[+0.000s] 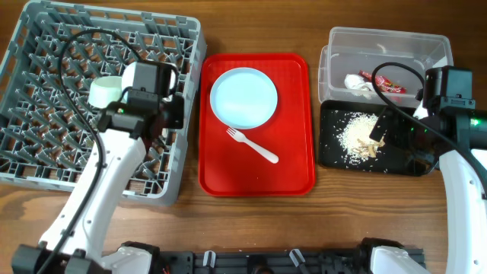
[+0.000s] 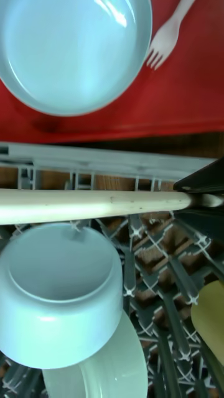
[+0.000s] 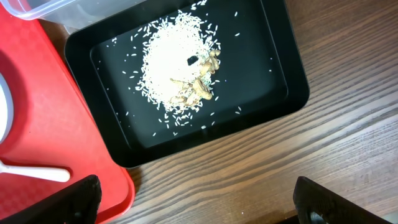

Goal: Sort waste into correct bins and load items into the dishwasher rack
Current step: 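Carry the white spoon to the dish rack with the left gripper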

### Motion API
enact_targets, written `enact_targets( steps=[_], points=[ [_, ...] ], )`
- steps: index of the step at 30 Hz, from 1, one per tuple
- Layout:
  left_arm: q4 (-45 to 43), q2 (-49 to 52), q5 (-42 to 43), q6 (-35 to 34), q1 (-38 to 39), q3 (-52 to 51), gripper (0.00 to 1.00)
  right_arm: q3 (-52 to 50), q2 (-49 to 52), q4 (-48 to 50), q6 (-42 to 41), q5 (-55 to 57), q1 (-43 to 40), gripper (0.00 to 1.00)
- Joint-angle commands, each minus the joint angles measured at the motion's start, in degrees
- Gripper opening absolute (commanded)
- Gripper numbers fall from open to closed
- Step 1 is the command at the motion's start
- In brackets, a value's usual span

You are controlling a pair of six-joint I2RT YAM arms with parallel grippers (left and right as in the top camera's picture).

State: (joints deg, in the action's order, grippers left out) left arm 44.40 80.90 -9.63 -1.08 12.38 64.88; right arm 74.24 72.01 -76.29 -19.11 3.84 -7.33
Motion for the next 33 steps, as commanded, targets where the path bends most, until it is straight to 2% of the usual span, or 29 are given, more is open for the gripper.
enact_targets(
  steps=[1,3,6,11,12,13,15,16,17,18,19,26,33],
  points=[
    [-0.72,3.5,1.01,2.16,-1.4,0.79,0.04,-0.04,-0.22,-0.02,1.01,-0.92,-0.26,1.0],
    [-1.11,5.4,1.9,2.16,-1.36,0.79,0.06,-0.04,-0.22,-0.02,1.03,-0.92,-0.26,1.0],
    [-1.36,8.83,1.86,2.16,-1.38,0.79,0.16,-0.04,-0.22,-0.07,1.14,-0.87,-0.26,1.0],
    [-1.38,11.58,1.86,2.16,-1.38,0.79,0.24,-0.07,-0.22,-0.07,1.11,-0.9,-0.26,1.0],
    [-1.36,11.78,1.86,2.16,-1.38,0.79,0.33,-0.07,-0.22,-0.07,1.09,-0.9,-0.26,1.0],
    [-1.33,11.8,1.88,2.16,-1.38,0.79,0.34,-0.04,-0.22,-0.07,1.09,-0.9,-0.26,1.0],
    [-1.11,11.76,1.88,2.1,-1.36,0.81,0.34,-0.04,-0.22,-0.09,1.09,-0.9,-0.26,1.0],
    [-0.72,11.67,1.9,1.79,-1.36,0.81,0.28,-0.04,-0.22,-0.09,1.09,-0.9,-0.26,1.0],
    [0.0,11.67,2.12,1.31,-1.36,0.81,0.16,-0.07,-0.22,-0.11,1.11,-0.9,-0.26,1.0],
    [0.98,11.67,2.14,0.37,-1.36,0.81,0.08,-0.04,-0.22,-0.11,1.11,-0.9,-0.26,1.0],
    [2.32,11.67,2.16,-0.31,-1.38,0.81,0.04,-0.04,-0.22,-0.11,1.09,-0.9,-0.26,1.0],
    [11.8,11.69,6.51,-10.47,-1.36,0.81,0.04,-0.04,-0.22,-0.02,1.09,-0.9,-0.26,1.0],
    [13.07,11.69,19.37,-11.61,-1.36,0.79,0.06,-0.04,-0.22,-0.07,1.07,-0.92,-0.26,1.0]
  ],
)
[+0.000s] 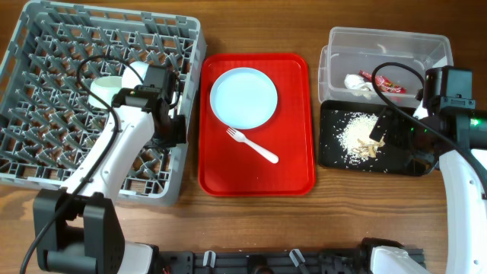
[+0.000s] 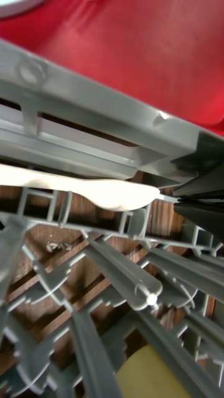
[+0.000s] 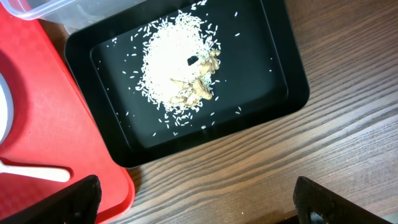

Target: Sort waste into correct bins and load items into the dishwasher rack

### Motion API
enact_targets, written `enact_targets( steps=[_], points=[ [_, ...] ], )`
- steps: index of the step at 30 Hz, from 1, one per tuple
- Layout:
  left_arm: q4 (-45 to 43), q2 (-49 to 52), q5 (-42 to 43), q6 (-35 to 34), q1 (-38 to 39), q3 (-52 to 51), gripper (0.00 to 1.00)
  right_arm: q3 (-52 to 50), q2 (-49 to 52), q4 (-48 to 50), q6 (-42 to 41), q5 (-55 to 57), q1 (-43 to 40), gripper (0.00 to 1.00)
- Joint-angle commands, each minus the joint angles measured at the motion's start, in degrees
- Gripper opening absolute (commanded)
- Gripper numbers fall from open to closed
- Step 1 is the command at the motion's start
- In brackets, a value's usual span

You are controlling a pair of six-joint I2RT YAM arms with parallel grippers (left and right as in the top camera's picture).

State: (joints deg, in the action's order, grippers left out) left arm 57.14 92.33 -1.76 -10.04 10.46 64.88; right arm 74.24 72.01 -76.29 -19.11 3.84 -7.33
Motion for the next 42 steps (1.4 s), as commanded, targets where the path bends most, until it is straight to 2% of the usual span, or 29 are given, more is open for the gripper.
enact_targets(
  steps=[1,8,11,17,30,42],
  points=[
    [0.17,0.26,12.2,-2.64,0.57,0.79,0.07,-0.04,-0.22,-0.04,1.07,-0.9,-0.26,1.0],
    [-1.18,0.26,12.37,-2.6,0.55,0.81,0.11,-0.07,-0.22,-0.11,1.09,-0.92,-0.26,1.0],
    [-1.33,0.24,11.74,-2.43,0.55,0.81,0.04,-0.04,-0.22,-0.28,1.09,-0.9,-0.26,1.0],
    [-0.46,-0.28,10.88,-2.4,0.55,1.09,0.04,-0.04,-0.22,-0.33,1.14,-0.9,-0.26,1.0],
    [14.23,-0.5,10.88,-2.47,0.55,1.07,0.04,-0.07,-0.22,-0.26,1.09,-0.9,-0.26,1.0],
    [20.22,-0.5,10.91,-2.45,0.55,1.07,0.08,-0.07,-0.22,-0.24,1.14,-0.87,-0.26,1.0]
  ],
)
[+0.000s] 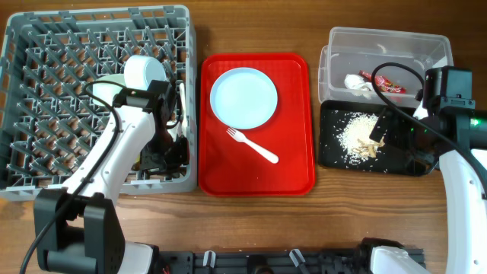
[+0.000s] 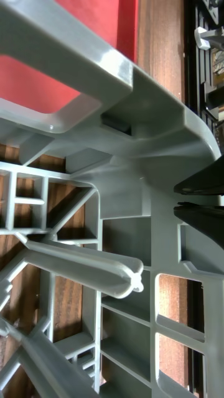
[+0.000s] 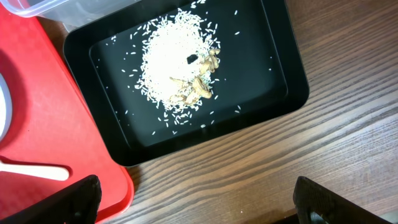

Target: Sort waste into correct bins and load items into the dishwasher rack

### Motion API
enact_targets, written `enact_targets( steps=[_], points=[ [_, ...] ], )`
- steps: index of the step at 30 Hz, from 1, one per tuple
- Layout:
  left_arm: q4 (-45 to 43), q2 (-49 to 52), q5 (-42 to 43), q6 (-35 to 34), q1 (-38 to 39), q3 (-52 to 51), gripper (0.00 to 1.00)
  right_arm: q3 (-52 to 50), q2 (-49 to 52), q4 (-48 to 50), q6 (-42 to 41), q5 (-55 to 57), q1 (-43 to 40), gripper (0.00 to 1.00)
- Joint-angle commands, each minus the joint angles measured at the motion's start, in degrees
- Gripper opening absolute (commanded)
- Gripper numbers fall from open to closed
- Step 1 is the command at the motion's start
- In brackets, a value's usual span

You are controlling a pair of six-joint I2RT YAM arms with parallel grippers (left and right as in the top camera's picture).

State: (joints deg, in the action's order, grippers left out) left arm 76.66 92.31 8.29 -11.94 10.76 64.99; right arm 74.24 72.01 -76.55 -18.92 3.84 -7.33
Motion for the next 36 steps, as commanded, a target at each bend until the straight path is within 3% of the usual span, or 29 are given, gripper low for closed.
enact_targets(
  steps=[1,16,21,32,36],
  points=[
    [0.74,-0.48,0.83,-0.55,0.24,0.96,0.08,-0.07,-0.22,0.02,0.96,-0.87,-0.26,1.0],
    [0.63,-0.48,0.85,-0.55,0.24,0.96,0.11,-0.04,-0.24,0.15,0.94,-0.87,-0.26,1.0],
    [-1.03,-0.5,0.46,-0.52,0.24,2.08,0.07,-0.07,-0.22,0.17,0.94,-0.87,-0.26,1.0],
    [1.44,-0.83,-0.83,-0.87,0.26,17.07,0.18,-0.07,-0.22,-0.09,1.2,-0.87,-0.26,1.0],
    [-2.1,-0.81,8.31,-0.98,0.37,18.86,0.29,-0.07,-0.24,0.11,1.14,-0.9,-0.26,1.0]
  ],
)
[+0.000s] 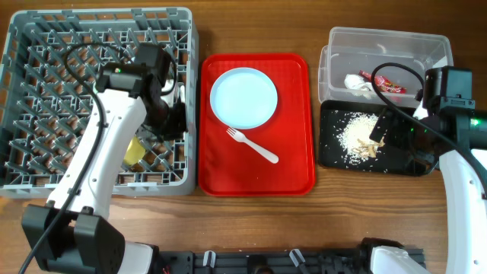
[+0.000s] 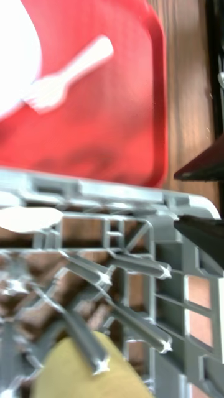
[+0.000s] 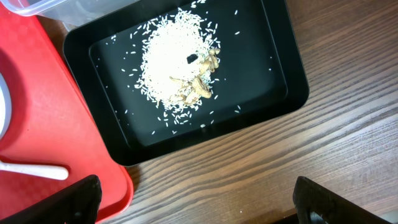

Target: Sort waste into correct bins and load items into the dishwasher rack

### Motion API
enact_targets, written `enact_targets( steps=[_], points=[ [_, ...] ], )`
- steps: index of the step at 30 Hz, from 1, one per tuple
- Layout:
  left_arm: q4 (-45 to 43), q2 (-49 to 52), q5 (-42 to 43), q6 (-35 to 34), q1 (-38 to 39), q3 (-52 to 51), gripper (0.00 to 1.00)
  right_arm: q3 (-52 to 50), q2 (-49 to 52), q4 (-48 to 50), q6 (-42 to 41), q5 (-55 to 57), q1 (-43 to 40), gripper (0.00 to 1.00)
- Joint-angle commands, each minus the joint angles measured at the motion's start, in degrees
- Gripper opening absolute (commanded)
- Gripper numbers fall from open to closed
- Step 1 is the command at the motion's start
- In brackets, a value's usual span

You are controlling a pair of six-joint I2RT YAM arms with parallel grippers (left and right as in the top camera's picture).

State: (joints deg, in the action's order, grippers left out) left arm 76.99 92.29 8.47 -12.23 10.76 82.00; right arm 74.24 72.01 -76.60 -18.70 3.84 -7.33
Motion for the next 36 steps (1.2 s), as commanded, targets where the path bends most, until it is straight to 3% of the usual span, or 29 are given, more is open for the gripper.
enact_targets(
  steps=[1,7,10,25,36],
  points=[
    [-3.21,-0.74,9.64,-0.7,0.48,1.84,0.32,-0.04,-0.22,0.24,0.85,-0.9,-0.26,1.0],
    [-6.64,-0.63,4.83,-4.09,2.21,1.49,0.19,-0.07,-0.22,0.2,0.7,-0.9,-0.26,1.0],
    [-6.99,-0.61,4.74,-4.11,3.85,1.46,0.04,-0.04,-0.24,0.24,0.68,-0.9,-0.26,1.0],
    [-6.95,-0.61,1.9,-5.05,9.68,-14.34,0.04,-0.07,-0.22,0.02,0.7,-0.9,-0.26,1.0],
    [-4.46,-0.61,-2.89,-6.93,9.7,-15.67,0.04,-0.07,-0.24,-0.04,0.68,-0.9,-0.26,1.0]
  ],
)
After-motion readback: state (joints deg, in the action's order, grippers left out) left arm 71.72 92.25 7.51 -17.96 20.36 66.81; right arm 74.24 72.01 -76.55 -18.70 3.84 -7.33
